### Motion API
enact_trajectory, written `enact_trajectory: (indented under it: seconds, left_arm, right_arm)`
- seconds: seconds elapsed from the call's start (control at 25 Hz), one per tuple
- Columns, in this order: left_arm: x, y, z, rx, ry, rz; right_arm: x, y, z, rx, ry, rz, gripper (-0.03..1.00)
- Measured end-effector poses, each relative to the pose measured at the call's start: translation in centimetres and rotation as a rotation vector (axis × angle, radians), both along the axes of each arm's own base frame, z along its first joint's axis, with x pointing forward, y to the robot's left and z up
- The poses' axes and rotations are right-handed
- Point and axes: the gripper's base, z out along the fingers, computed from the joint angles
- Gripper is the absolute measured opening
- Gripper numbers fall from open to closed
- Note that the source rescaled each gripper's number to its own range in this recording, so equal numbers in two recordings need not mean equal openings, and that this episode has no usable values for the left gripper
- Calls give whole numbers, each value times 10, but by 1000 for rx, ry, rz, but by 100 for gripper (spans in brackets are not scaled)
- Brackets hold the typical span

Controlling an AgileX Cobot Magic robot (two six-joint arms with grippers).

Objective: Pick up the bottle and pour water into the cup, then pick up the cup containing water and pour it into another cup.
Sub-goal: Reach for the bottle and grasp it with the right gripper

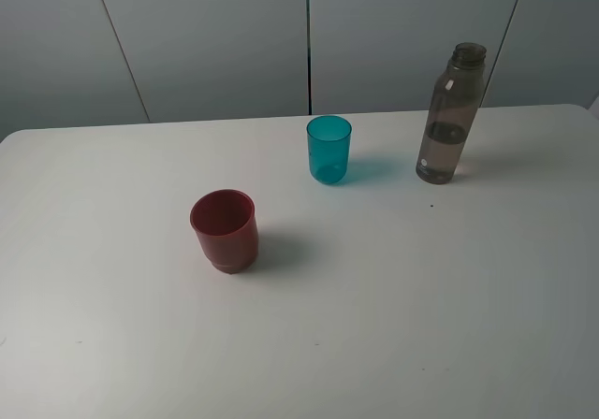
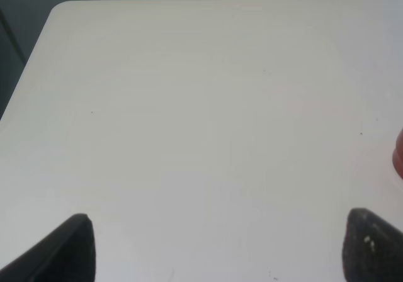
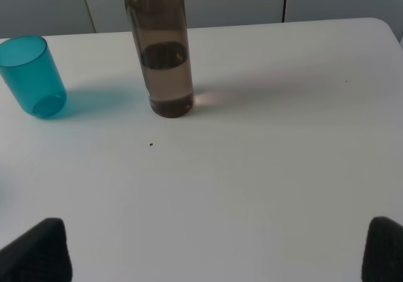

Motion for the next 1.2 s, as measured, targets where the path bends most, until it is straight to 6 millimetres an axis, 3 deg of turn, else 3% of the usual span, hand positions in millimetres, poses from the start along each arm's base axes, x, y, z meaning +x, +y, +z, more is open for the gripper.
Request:
enact_trajectory:
  seconds: [1.2]
  left_arm:
    - [0, 0, 0, 0, 0, 0]
  right_arm:
    - [0, 0, 0, 0, 0, 0, 100]
